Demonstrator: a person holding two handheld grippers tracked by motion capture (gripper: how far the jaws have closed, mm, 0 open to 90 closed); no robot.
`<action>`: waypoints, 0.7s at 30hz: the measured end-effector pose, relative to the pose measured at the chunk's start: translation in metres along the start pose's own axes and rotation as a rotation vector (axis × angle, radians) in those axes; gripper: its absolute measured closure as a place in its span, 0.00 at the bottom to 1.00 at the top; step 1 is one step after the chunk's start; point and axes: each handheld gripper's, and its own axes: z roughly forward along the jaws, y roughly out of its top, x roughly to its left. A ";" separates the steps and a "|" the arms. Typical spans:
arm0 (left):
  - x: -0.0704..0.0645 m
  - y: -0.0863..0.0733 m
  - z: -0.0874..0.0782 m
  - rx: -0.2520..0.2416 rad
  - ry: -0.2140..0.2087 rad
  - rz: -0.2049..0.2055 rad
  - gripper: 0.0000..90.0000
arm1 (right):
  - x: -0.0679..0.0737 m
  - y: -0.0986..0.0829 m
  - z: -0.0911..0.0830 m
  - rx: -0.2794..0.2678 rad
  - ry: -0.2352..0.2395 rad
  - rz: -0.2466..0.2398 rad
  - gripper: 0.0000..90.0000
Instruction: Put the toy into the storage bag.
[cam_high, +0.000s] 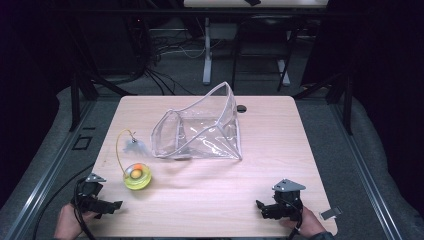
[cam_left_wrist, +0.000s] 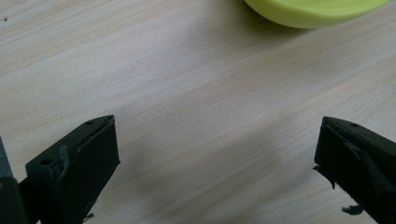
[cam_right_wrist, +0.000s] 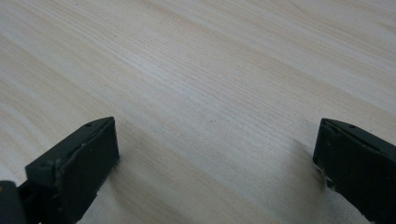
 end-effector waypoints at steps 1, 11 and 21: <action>-0.001 0.000 0.000 0.005 0.005 0.006 0.00 | 0.000 0.000 0.000 0.000 0.000 0.000 0.00; -0.004 0.002 -0.002 0.011 0.012 0.024 0.00 | 0.000 0.000 0.000 0.001 0.002 -0.002 0.00; -0.005 0.004 -0.006 0.006 0.015 0.028 0.00 | 0.000 0.000 0.000 0.000 0.003 -0.003 0.00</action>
